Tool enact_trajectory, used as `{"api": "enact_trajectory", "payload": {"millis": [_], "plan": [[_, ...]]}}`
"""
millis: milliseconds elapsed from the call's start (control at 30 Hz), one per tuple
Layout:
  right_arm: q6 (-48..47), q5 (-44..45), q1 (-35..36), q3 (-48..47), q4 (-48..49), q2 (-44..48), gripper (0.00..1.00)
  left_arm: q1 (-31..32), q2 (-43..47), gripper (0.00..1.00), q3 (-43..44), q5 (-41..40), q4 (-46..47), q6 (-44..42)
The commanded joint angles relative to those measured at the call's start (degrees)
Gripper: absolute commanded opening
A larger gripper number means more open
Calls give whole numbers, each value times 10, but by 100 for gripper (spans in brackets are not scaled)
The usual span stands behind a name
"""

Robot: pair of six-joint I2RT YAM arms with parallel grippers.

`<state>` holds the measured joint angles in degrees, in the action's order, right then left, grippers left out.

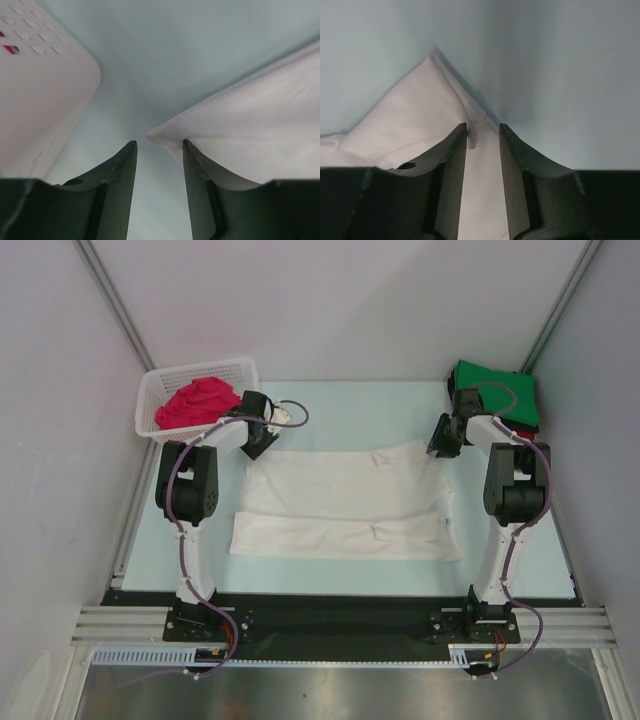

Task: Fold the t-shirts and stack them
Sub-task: Fold the tshirt

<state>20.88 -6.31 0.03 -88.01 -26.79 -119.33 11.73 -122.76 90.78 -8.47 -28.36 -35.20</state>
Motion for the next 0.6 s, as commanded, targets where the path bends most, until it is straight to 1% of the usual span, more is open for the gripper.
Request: {"api": "enact_trajectory", "payload": {"millis": [0, 33, 67, 200, 300, 367, 400, 433, 467, 533, 567], "plan": [[-6, -8, 13, -24, 0, -12, 37, 0, -7, 47, 19, 3, 9, -9], [-6, -9, 15, -23, 1, -12, 33, 0, -4, 47, 18, 5, 10, -9], [-7, -7, 16, -23, 2, -12, 32, 0, -2, 47, 16, 7, 11, -9], [-5, 2, 23, -26, -2, -9, 33, -1, 4, 47, 12, 8, 9, -11], [-15, 25, 34, -29, -1, -2, 33, -1, 8, 47, 12, -1, 12, -18], [-16, 37, 41, -35, -5, -4, 28, -2, 5, 47, 12, -6, 15, -22], [-16, 43, 42, -38, -11, -10, 28, -3, 4, 47, 14, -8, 15, -22], [-15, 58, 43, -43, -18, -14, 29, -3, 2, 47, 15, -7, 14, -22], [-16, 62, 44, -55, -34, -19, 33, -3, 2, 47, 17, -7, 14, -22], [-22, 97, 46, -64, -47, -27, 45, -3, 2, 47, 17, -6, 13, -22], [-27, 105, 50, -68, -53, -28, 46, -3, 3, 47, 15, -3, 11, -22]]}}
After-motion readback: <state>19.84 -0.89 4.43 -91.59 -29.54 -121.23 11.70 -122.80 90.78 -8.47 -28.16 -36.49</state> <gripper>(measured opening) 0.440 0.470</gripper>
